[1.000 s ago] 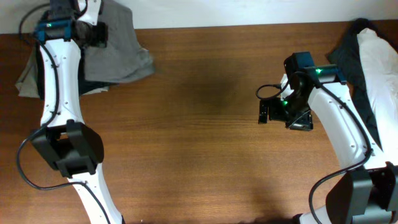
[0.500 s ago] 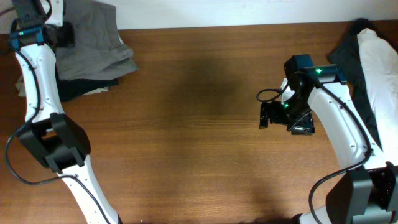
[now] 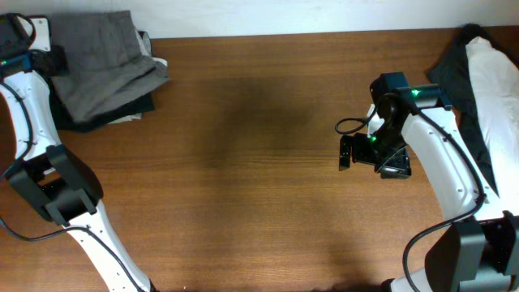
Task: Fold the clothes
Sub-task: 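Place the folded trousers on the dark clothing stack and release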
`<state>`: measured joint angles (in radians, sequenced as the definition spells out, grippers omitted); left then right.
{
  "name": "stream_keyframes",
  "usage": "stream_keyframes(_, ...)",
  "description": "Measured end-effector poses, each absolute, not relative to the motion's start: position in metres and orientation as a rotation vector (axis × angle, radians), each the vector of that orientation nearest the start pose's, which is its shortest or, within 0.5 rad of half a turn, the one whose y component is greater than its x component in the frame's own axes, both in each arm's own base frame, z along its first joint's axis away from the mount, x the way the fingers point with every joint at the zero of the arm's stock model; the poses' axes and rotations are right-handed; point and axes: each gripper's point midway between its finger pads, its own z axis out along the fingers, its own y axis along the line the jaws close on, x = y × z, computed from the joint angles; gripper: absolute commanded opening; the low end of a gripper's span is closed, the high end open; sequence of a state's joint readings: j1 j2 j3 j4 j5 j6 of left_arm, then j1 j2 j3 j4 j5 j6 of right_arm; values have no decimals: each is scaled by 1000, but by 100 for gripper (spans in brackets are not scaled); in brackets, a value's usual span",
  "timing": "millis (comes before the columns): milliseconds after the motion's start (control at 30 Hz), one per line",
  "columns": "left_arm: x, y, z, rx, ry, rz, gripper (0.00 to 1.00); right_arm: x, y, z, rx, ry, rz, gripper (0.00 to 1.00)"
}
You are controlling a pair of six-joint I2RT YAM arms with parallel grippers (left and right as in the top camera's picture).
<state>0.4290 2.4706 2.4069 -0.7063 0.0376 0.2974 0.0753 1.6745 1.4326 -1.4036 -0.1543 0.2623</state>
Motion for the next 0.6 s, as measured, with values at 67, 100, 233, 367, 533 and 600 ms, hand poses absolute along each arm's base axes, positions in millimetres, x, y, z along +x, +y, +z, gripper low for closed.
stream_keyframes(67,594,267,147,-149,2365,316,99,278,48,132,310,3218,226,99)
stream_keyframes(100,593,267,143,-163,2375,309,99,278,48,132,310,3218,226,98)
stream_keyframes(233,582,253,131,-212,2440,201,45,279,48,132,311,3218,226,99)
stream_keyframes(367,561,204,122,-251,2566,-35,1,279,48,132,311,3218,226,98)
stream_keyframes(533,563,146,117,-179,2621,-165,1,279,48,132,311,3218,226,99)
stream_keyframes(600,564,131,114,-158,2640,-177,1,279,48,132,310,3218,226,99)
